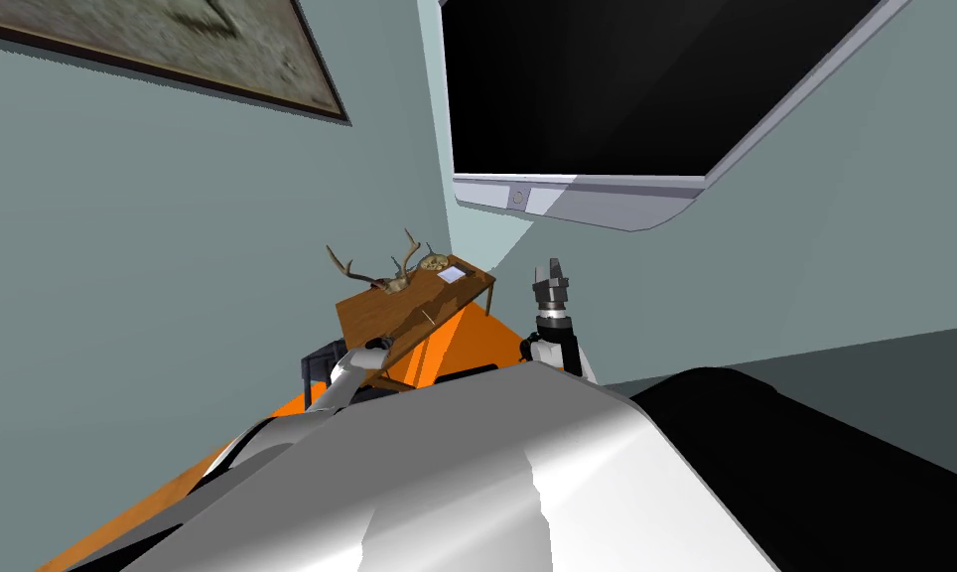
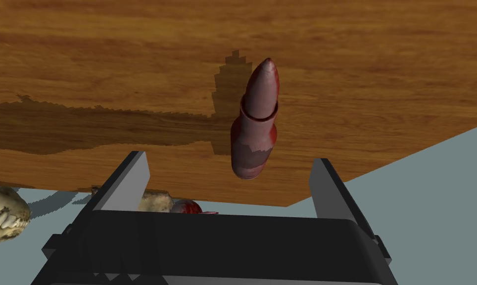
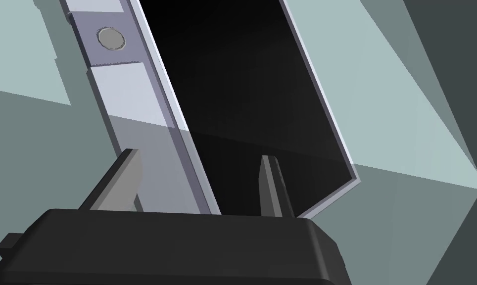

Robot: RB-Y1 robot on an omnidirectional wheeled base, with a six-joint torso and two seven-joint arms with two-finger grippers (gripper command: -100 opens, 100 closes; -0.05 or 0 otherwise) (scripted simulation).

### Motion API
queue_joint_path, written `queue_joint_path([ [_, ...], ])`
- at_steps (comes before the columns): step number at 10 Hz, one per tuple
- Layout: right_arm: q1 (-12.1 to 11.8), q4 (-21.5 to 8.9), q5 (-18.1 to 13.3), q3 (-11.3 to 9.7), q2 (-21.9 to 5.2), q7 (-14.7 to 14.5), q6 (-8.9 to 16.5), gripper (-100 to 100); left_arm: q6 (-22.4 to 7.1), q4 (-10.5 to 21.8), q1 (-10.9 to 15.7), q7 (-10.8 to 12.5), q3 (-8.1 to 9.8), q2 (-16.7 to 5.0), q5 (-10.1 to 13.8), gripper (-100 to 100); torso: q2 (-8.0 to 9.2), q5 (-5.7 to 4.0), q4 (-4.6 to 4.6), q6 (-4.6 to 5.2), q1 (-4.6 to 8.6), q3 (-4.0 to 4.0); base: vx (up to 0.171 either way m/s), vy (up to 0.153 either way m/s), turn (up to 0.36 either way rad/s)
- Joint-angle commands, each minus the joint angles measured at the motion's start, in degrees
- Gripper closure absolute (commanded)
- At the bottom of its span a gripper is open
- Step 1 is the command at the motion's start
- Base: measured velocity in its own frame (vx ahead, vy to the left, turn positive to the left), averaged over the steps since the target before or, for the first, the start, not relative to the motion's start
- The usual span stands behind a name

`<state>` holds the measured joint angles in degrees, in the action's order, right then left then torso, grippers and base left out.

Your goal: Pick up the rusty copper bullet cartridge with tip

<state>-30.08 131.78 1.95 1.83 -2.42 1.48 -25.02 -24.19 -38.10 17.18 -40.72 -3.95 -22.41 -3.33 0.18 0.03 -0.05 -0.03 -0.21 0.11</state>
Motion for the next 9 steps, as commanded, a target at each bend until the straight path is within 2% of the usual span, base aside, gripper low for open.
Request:
queue_joint_path([
  [1,0.00,0.00,0.00,0.00,0.00,0.00,0.00,0,0.94,2.64,0.84,2.56,0.81,0.19,-2.43,-100,0.00,0.00,0.00,0.00,0.00,0.00,-0.048,0.066,-0.143],
  [2,-0.01,0.00,0.00,0.01,0.00,0.00,0.00,0,1.92,4.75,1.88,4.31,2.09,0.25,-4.26,-100,-0.01,0.02,0.00,-0.05,-0.06,0.00,-0.046,0.059,-0.158],
  [3,-0.01,0.00,0.00,0.00,0.00,0.00,0.00,0,1.92,5.42,1.88,5.12,2.09,0.25,-5.00,-100,-0.02,0.02,0.00,-0.03,-0.05,-0.01,-0.038,0.038,-0.091],
  [4,-0.01,0.00,0.00,0.01,0.00,0.00,0.00,0,2.91,7.43,2.92,7.10,3.36,0.31,-7.05,-100,-0.05,0.01,0.01,-0.06,0.01,-0.02,-0.041,0.030,-0.196],
  [6,-0.01,0.00,0.00,0.01,0.00,0.00,0.00,0,2.91,8.20,2.92,7.67,3.36,0.31,-7.58,-100,-0.06,-0.01,0.01,-0.06,0.05,-0.03,-0.028,0.021,-0.050],
  [7,-0.02,0.00,0.00,0.01,0.00,0.00,0.00,0,3.89,10.75,3.96,10.23,4.64,0.37,-10.16,-100,-0.12,-0.01,0.03,-0.07,0.10,-0.07,-0.022,0.017,-0.136],
  [8,-0.01,0.00,0.00,0.00,0.00,0.00,0.00,0,3.89,10.97,3.96,10.23,4.64,0.37,-10.16,-100,-0.12,-0.01,0.03,-0.03,0.10,-0.07,-0.031,0.027,-0.152],
  [9,-0.01,0.00,0.00,0.00,0.00,0.00,0.00,0,4.87,12.75,4.99,12.56,5.91,0.43,-12.49,-100,-0.10,-0.01,0.02,-0.05,0.07,-0.05,-0.037,0.034,-0.186],
])
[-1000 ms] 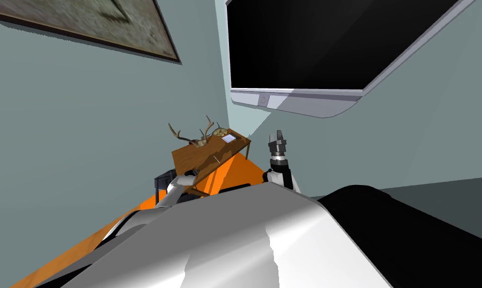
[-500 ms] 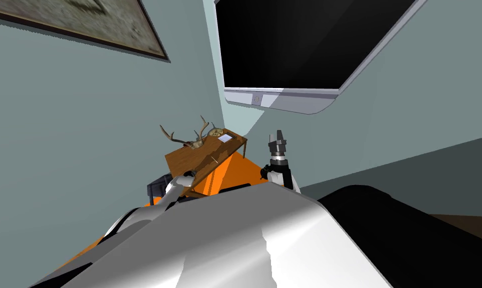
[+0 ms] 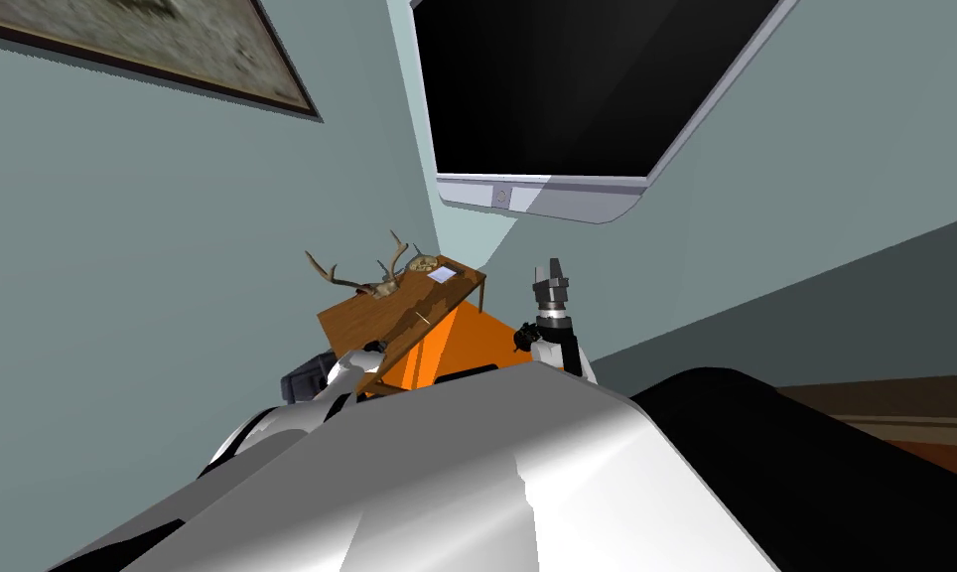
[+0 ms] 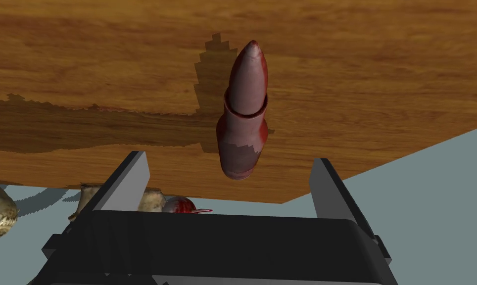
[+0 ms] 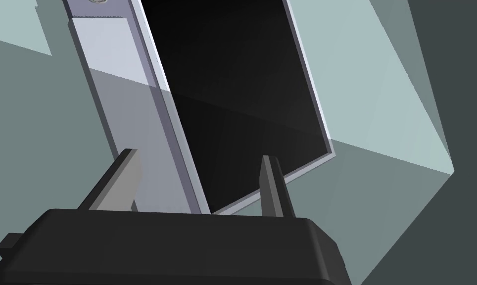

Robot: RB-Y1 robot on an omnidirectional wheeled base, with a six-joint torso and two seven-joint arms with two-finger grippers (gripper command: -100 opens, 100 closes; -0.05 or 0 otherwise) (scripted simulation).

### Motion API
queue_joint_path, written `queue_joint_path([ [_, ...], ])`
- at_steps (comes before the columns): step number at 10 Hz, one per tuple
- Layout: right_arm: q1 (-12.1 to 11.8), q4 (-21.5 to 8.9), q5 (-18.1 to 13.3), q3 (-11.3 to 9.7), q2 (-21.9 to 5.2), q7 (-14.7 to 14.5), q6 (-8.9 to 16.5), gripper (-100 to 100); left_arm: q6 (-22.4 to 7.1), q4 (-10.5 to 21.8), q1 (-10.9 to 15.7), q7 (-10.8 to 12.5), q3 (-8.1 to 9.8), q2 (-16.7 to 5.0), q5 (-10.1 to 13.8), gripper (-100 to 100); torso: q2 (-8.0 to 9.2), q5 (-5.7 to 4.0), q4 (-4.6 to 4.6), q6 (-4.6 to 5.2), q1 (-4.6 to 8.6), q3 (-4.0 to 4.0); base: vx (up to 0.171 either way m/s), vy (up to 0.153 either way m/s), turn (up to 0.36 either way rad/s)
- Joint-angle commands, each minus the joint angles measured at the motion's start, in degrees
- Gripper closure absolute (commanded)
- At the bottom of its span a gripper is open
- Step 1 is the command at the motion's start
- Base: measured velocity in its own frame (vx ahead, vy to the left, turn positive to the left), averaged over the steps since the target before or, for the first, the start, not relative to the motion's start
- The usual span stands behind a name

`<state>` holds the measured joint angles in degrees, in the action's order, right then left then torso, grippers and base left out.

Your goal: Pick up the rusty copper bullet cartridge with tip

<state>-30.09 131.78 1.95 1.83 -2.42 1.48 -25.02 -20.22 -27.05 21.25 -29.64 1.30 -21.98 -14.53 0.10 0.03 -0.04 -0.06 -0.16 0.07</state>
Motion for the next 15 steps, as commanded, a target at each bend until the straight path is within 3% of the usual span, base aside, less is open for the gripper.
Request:
queue_joint_path([
  [1,0.00,0.00,0.00,0.00,0.00,0.00,0.00,0,0.90,2.70,0.93,1.70,0.66,0.01,-1.54,-100,0.00,0.00,0.00,0.00,0.00,0.00,-0.036,0.037,-0.105],
  [2,-0.01,0.00,0.00,0.00,0.00,0.00,0.00,0,1.88,5.47,1.97,4.25,1.93,0.07,-4.12,-100,0.00,0.01,0.01,-0.03,-0.02,0.00,-0.049,0.033,-0.215],
  [3,0.00,0.00,0.00,0.00,0.00,0.00,0.00,0,1.88,5.47,1.97,4.25,1.93,0.07,-4.12,-100,0.05,0.01,0.00,0.00,-0.01,0.02,-0.049,0.034,-0.101],
  [5,0.00,0.00,0.00,0.00,0.00,0.00,0.00,0,3.85,9.65,4.04,8.27,4.48,0.19,-8.34,-100,0.03,0.01,-0.01,-0.01,-0.04,0.02,-0.055,0.044,-0.235],
  [6,0.00,0.00,0.00,0.00,0.00,0.00,0.00,0,3.85,11.03,4.04,9.36,4.48,0.19,-9.27,-100,0.09,0.01,-0.02,0.01,-0.05,0.05,-0.060,0.040,-0.127],
  [7,-0.01,0.00,0.00,0.01,0.00,0.00,0.00,0,4.83,13.04,5.08,11.82,5.76,0.25,-11.85,-100,0.08,0.02,-0.01,-0.05,-0.05,0.05,-0.060,0.030,-0.168],
  [9,-0.01,0.00,0.00,0.00,0.00,0.00,0.00,0,5.15,14.61,5.77,12.11,5.50,0.10,-12.42,-100,0.04,0.00,-0.01,-0.05,0.00,0.02,-0.032,0.016,-0.055],
  [10,-0.01,0.00,0.00,0.01,0.00,0.00,0.00,0,5.58,15.14,5.96,12.86,5.52,0.08,-12.80,100,-0.05,-0.01,0.01,-0.06,0.04,-0.03,0.000,0.000,0.000],
  [14,-0.02,0.00,0.00,0.00,0.00,0.00,0.00,0,5.52,15.09,5.94,12.79,5.52,0.08,-12.75,100,-0.17,-0.01,0.04,-0.05,0.08,-0.09,-0.001,0.001,0.000],
  [15,-0.02,0.00,0.00,0.00,0.00,0.00,0.00,0,5.53,15.09,5.94,12.79,5.52,0.08,-12.75,0,-0.17,-0.01,0.04,-0.05,0.08,-0.09,0.000,0.000,0.000],
])
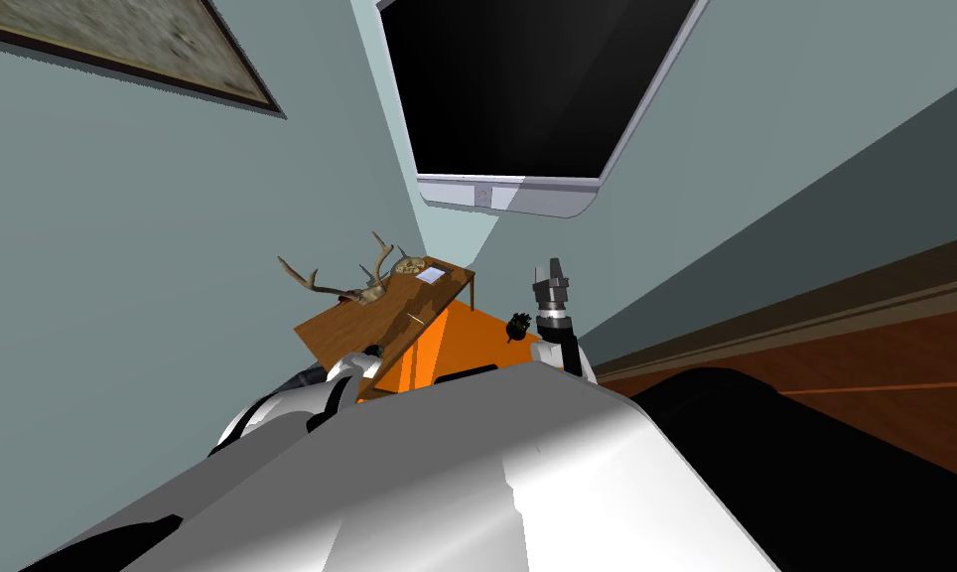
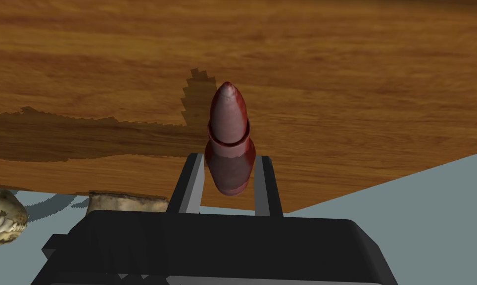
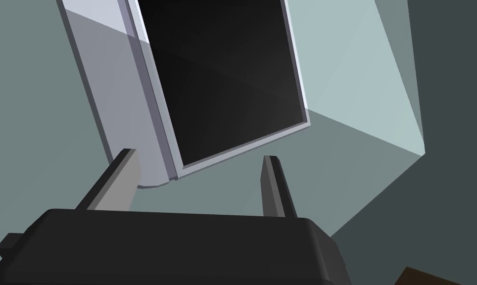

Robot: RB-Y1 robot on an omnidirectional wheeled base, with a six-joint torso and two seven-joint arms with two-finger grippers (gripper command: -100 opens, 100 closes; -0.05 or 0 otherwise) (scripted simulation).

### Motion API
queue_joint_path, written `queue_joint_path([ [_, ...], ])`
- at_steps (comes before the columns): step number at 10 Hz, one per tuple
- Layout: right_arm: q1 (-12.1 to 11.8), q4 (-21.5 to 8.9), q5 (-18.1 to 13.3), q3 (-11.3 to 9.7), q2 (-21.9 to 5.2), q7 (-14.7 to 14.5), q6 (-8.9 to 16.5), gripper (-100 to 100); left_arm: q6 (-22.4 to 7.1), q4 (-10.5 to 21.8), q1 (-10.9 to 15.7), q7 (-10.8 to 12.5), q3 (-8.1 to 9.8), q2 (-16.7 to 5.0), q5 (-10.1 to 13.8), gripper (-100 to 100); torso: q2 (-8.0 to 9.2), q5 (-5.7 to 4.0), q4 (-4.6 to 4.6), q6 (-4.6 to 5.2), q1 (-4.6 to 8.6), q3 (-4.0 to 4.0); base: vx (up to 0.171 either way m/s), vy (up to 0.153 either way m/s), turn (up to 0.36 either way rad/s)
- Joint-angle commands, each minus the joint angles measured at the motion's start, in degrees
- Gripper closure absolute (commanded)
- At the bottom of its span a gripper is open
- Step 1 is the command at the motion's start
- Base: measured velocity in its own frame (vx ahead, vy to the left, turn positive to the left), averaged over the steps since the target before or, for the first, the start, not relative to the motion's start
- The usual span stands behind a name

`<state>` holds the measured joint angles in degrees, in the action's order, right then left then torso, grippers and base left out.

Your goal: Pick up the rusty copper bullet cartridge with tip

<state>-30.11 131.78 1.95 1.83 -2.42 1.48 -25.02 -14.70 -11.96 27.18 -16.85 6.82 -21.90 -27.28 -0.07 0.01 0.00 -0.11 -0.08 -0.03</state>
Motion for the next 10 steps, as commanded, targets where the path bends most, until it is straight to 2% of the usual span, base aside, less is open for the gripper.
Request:
queue_joint_path([
  [1,0.00,0.00,0.00,0.00,0.00,0.00,0.00,0,-1.68,-2.86,-1.89,-2.86,-1.03,0.11,2.86,100,0.00,0.00,0.00,0.00,0.00,0.00,0.047,-0.021,0.178],
  [3,-0.01,0.00,0.00,0.00,0.00,0.00,0.00,0,-1.68,-4.06,-1.89,-3.43,-1.03,0.11,3.48,100,-0.16,-0.03,0.05,-0.05,0.08,-0.10,0.036,-0.027,0.086],
  [6,-0.02,0.00,0.00,0.00,0.00,0.00,0.00,0,-4.63,-12.26,-5.01,-10.90,-4.86,-0.08,11.05,100,-0.23,-0.05,0.07,-0.14,0.12,-0.13,0.070,-0.046,0.275],
  [7,-0.02,0.00,0.00,0.00,0.00,0.00,0.00,0,-4.63,-12.39,-5.01,-11.09,-4.86,-0.08,11.22,100,-0.30,-0.06,0.09,-0.15,0.18,-0.18,0.061,-0.050,0.103],
  [8,0.00,0.00,0.00,0.00,0.00,0.00,0.00,0,-5.61,-14.77,-6.05,-13.42,-6.13,-0.14,13.62,100,-0.26,-0.02,0.06,-0.01,0.16,-0.16,0.049,-0.037,0.130],
  [9,-0.01,0.00,0.00,0.00,0.00,0.00,0.00,0,-5.61,-15.17,-6.05,-13.65,-6.13,-0.14,13.79,100,-0.23,-0.03,0.07,-0.05,0.13,-0.14,0.032,-0.028,0.093],
  [10,0.00,0.00,0.00,0.00,0.00,0.00,0.00,0,-6.59,-17.95,-7.08,-16.20,-7.41,-0.20,16.37,100,-0.16,-0.02,0.04,-0.02,0.08,-0.10,0.034,-0.024,0.224],
])
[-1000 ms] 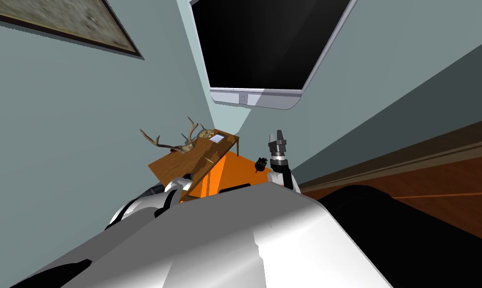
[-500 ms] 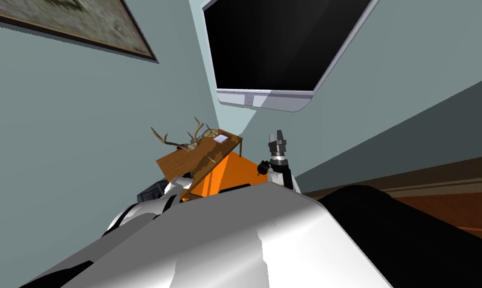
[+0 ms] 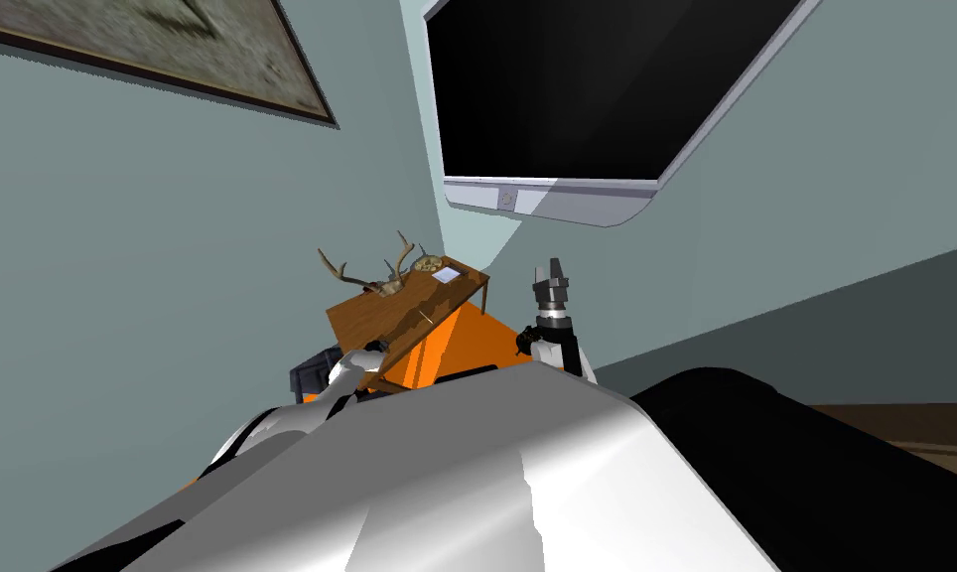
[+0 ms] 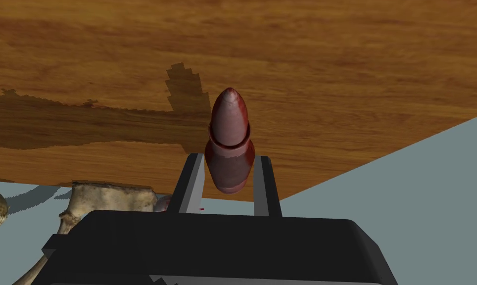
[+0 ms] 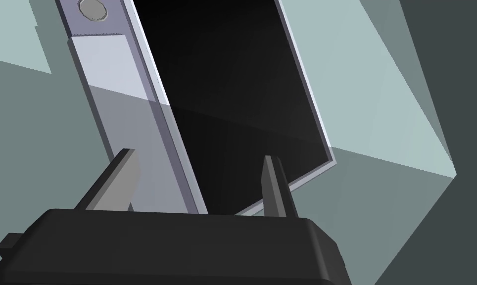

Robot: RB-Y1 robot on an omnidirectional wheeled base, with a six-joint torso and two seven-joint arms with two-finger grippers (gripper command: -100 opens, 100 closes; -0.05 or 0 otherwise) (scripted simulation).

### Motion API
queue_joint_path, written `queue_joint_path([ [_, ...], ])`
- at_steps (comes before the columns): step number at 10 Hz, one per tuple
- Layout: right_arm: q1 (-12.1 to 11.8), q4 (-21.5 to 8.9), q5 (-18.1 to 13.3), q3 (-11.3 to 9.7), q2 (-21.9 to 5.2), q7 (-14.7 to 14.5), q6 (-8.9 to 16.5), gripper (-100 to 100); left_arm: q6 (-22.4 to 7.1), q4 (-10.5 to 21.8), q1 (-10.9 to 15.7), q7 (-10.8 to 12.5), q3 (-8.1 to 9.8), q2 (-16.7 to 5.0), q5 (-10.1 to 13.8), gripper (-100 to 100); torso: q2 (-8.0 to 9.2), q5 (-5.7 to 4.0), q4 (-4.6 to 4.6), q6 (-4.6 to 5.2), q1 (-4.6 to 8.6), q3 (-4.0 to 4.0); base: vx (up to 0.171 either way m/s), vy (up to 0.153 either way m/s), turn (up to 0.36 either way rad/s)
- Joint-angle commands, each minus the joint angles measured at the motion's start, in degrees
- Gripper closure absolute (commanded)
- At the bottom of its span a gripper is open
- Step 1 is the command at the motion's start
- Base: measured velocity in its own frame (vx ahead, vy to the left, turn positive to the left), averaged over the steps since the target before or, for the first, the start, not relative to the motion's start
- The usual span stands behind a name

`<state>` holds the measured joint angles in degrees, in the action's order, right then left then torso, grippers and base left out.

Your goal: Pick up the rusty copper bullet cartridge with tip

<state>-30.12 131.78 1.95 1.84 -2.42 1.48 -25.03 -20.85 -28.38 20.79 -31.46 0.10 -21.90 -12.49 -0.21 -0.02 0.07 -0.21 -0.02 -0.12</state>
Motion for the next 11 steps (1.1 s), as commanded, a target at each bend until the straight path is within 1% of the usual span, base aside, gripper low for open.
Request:
queue_joint_path([
  [1,0.00,0.00,0.00,0.00,0.00,0.00,0.00,0,-0.43,-1.52,-0.69,-1.59,-0.69,-0.20,1.58,100,0.00,0.00,0.00,0.00,0.00,0.00,0.026,-0.029,0.102],
  [2,0.01,0.00,0.00,0.00,0.00,0.00,0.00,0,-1.42,-3.89,-1.73,-3.84,-1.96,-0.26,3.86,100,0.03,0.01,-0.01,0.07,0.00,0.02,0.038,-0.036,0.157],
  [3,0.00,0.00,0.00,0.00,0.00,0.00,0.00,0,-1.42,-4.30,-1.73,-4.14,-1.96,-0.26,4.16,100,0.01,0.00,0.00,0.03,0.03,0.01,0.041,-0.034,0.106],
  [4,0.01,0.00,0.00,0.00,0.00,0.00,0.00,0,-2.40,-6.26,-2.76,-6.41,-3.24,-0.32,6.50,100,-0.02,0.00,-0.02,0.10,0.03,0.00,0.054,-0.034,0.209],
  [5,0.00,0.00,0.00,0.00,0.00,0.00,0.00,0,-2.40,-7.08,-2.76,-6.70,-3.24,-0.32,6.73,100,-0.05,0.00,0.01,0.03,0.04,-0.03,0.037,-0.039,0.113],
  [6,0.01,0.00,0.00,-0.01,0.00,0.00,0.00,0,-3.38,-8.53,-3.80,-8.79,-4.51,-0.38,8.82,100,-0.02,0.01,-0.02,0.11,0.05,0.00,0.045,-0.043,0.150],
  [7,0.00,0.00,0.00,0.00,0.00,0.00,0.00,0,-3.38,-9.85,-3.80,-9.25,-4.51,-0.38,9.31,100,-0.03,0.00,0.00,0.07,0.07,-0.01,0.033,-0.040,0.107],
  [8,0.01,0.00,0.00,-0.01,0.00,0.00,0.00,0,-4.36,-11.56,-4.84,-11.57,-5.78,-0.44,11.80,100,0.00,0.00,-0.03,0.13,0.06,0.01,0.037,-0.039,0.195],
  [9,0.00,0.00,0.00,0.00,0.00,0.00,0.00,0,-4.36,-12.63,-4.84,-11.81,-5.78,-0.44,11.89,100,0.01,0.01,-0.01,0.08,0.06,0.01,0.034,-0.038,0.112],
  [10,0.01,0.00,0.00,-0.01,0.00,0.00,0.00,0,-4.18,-11.70,-4.70,-11.12,-5.55,-0.32,11.22,100,0.00,0.00,-0.04,0.15,0.05,0.02,0.013,-0.016,0.007],
  [11,0.02,0.00,0.00,-0.01,0.00,0.00,0.00,0,-4.28,-11.89,-4.72,-11.30,-5.58,-0.30,11.31,0,0.06,0.01,-0.04,0.14,-0.02,0.04,0.000,0.000,0.000],
])
